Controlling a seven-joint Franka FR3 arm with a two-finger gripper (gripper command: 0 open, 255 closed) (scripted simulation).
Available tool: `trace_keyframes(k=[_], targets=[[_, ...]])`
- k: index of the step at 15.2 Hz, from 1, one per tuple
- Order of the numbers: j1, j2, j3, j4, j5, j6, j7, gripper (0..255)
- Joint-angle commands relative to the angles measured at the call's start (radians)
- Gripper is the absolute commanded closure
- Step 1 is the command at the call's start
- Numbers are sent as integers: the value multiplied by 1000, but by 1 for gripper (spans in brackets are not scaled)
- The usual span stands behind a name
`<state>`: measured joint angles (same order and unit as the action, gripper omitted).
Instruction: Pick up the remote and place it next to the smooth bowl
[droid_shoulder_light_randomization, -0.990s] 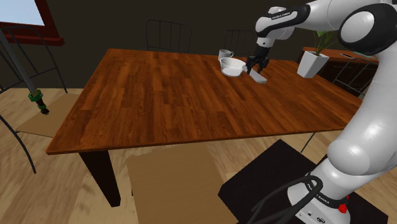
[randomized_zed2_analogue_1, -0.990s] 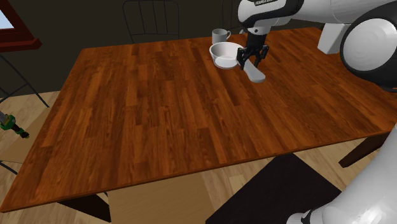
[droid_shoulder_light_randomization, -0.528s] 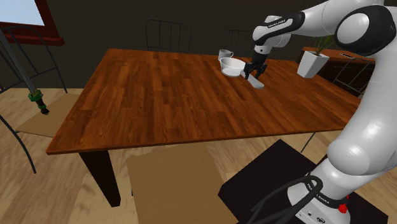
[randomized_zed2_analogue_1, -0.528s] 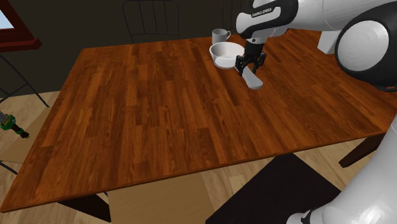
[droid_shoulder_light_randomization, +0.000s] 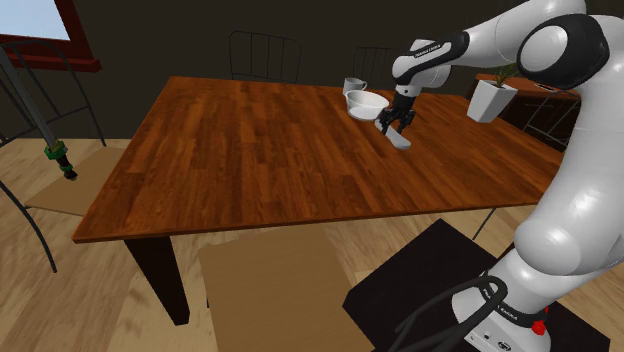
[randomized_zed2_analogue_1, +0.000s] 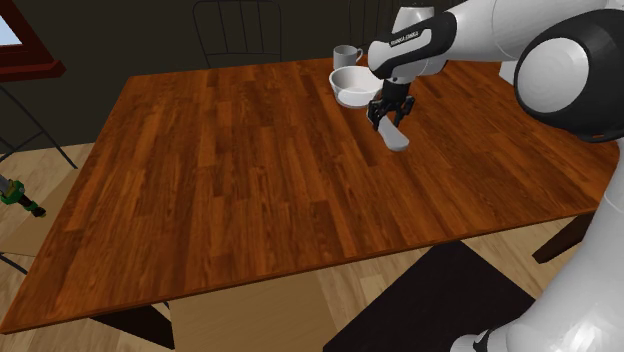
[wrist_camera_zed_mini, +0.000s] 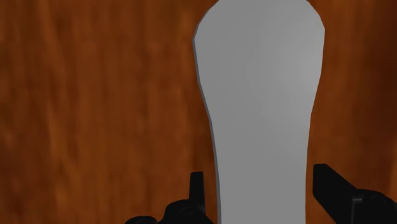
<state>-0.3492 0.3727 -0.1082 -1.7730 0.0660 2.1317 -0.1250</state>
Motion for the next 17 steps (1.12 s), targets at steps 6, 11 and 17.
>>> trace_keyframes(k=[6,11,17], targets=[[0,4,0,-6,1,11,0,255],[0,4,0,-5,1,11,0,0],[1,-44,-3,56,-7,-99,5,0]])
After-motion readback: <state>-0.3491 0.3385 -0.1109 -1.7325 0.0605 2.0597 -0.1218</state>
